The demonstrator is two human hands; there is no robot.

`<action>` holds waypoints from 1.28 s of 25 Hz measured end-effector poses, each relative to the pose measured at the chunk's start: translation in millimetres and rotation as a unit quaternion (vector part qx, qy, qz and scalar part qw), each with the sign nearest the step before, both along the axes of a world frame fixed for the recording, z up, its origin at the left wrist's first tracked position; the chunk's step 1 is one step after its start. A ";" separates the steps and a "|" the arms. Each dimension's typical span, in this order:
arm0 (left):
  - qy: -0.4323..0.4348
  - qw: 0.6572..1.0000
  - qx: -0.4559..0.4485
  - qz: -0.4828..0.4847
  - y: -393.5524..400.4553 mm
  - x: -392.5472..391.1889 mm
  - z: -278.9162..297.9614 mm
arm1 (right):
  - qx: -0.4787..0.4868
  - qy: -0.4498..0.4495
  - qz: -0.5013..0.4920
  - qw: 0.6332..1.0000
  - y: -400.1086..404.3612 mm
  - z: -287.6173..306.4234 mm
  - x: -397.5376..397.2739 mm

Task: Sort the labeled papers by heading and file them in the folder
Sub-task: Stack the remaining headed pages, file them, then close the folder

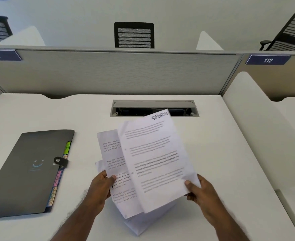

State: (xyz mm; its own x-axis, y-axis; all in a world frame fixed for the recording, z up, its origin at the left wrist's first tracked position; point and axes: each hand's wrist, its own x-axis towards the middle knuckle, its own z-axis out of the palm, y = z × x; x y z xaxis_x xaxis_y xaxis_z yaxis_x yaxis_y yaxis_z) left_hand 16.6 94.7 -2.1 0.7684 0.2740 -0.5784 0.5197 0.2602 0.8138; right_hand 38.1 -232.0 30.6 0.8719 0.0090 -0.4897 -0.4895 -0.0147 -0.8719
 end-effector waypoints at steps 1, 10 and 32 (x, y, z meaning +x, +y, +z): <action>-0.002 1.000 -0.004 -0.007 -0.9 -0.4 1.3 | -0.035 -0.016 0.015 0.999 8.6 -1.2 -4.3; -0.005 0.997 -0.074 -0.014 -2.4 -6.0 6.0 | -0.099 -0.051 -0.034 0.993 59.4 -14.4 -27.6; -0.056 0.986 -0.082 0.137 86.1 -10.0 7.9 | -0.463 -0.062 0.198 0.861 81.7 -54.1 -23.9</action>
State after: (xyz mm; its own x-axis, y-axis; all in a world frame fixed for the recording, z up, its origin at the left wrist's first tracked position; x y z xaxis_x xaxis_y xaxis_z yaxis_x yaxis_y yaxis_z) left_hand 6.6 180.8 5.7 0.7402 0.3897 -0.5480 0.3214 0.5108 0.7974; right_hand 14.2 -150.3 -23.5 0.9363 -0.0264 -0.3503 -0.1896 -0.8773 -0.4408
